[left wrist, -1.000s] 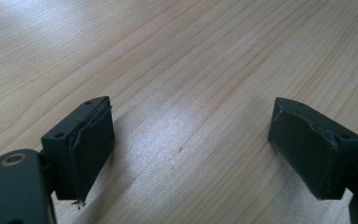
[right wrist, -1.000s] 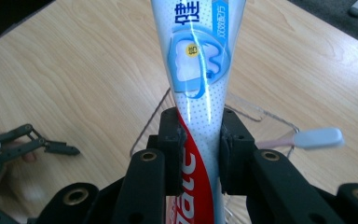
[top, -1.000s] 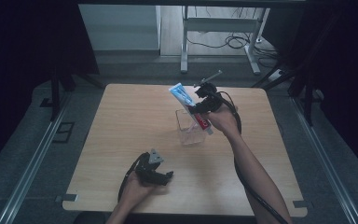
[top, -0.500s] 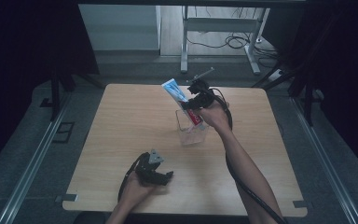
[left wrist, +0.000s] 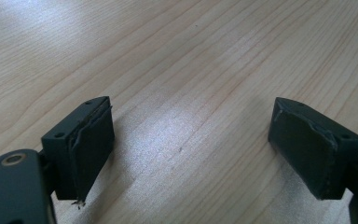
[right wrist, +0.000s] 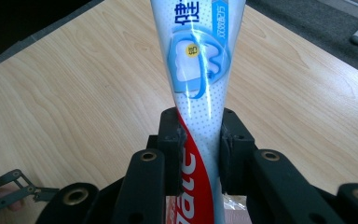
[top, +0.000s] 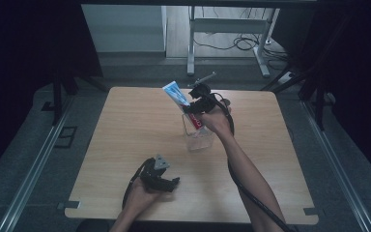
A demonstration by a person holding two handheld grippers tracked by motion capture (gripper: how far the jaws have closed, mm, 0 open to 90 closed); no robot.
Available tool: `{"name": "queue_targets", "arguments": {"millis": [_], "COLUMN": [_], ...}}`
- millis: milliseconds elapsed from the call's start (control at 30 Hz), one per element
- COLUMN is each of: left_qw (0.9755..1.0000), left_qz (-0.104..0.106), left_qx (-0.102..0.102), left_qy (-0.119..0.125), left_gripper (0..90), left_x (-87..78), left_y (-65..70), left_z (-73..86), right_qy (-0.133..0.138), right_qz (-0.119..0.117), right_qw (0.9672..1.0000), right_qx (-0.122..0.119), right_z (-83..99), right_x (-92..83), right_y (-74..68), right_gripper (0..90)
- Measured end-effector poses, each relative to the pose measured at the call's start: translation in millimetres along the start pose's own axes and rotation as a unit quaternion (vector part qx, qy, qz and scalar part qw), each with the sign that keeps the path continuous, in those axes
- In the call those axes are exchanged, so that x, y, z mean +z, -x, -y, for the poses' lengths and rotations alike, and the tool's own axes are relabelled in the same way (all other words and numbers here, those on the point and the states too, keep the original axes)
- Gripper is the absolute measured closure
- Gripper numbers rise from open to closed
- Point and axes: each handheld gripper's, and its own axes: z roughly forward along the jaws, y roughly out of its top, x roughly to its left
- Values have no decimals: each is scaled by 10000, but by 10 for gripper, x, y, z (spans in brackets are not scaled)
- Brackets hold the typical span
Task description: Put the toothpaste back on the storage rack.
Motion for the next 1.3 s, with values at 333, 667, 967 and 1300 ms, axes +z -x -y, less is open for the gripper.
{"name": "queue_targets", "arguments": {"millis": [333, 667, 967, 1300], "left_qw": [10000, 10000, 10000, 10000], "left_qz": [-7, -14, -18, -18], "left_qx": [-5, -4, -1, 1], "left_qy": [12, 9, 12, 12], "left_gripper": [144, 144, 144, 144], "left_x": [2, 1, 1, 1], "left_y": [1, 1, 1, 1], "left_z": [1, 1, 2, 2], "right_qy": [73, 21, 81, 275], "right_qz": [-19, -51, -15, 110], "right_qw": [10000, 10000, 10000, 9995], "right_qx": [28, 46, 40, 59], "right_z": [61, 170, 211, 133], "right_x": [73, 177, 175, 166], "right_y": [11, 29, 53, 77], "right_gripper": [731, 729, 729, 730]}}
